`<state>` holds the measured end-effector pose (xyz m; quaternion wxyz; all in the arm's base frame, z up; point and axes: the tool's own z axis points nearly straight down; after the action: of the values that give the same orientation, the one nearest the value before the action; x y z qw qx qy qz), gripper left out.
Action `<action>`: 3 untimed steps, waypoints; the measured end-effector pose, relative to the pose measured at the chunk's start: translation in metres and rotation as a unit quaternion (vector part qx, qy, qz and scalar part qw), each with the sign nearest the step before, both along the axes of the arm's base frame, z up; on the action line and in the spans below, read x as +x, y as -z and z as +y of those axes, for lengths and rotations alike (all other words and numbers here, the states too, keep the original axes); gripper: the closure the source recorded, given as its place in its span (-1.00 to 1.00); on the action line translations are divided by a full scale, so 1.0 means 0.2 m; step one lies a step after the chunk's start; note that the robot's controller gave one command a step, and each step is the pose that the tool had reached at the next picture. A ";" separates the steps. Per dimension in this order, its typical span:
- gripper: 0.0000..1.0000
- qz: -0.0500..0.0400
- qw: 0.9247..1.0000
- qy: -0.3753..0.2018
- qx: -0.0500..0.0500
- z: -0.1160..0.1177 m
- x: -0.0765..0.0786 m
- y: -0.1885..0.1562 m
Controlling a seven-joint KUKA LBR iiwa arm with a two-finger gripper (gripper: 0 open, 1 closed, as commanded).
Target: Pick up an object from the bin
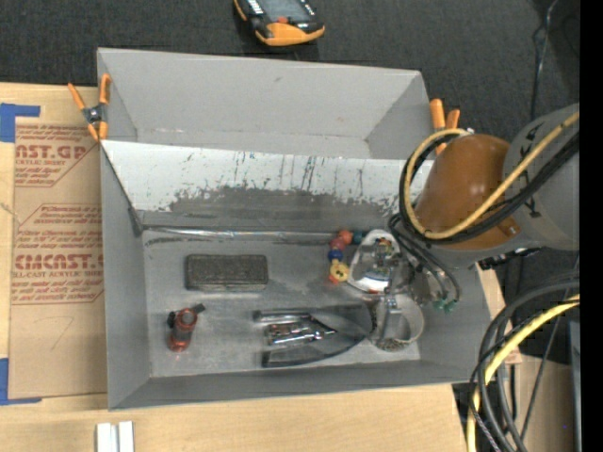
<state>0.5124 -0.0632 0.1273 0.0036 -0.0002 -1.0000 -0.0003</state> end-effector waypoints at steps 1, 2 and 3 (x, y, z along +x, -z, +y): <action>-1.00 -0.004 1.000 -0.001 0.000 0.00 0.01 -0.02; -1.00 0.001 1.000 -0.004 0.000 0.18 -0.08 0.28; -1.00 -0.009 1.000 -0.006 -0.001 0.26 -0.14 0.03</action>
Offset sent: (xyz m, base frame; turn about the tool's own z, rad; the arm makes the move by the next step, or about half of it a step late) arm -0.0145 0.0359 -0.0573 -0.0067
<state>0.4844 -0.0114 0.1211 -0.0056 0.0056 -1.0000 0.0009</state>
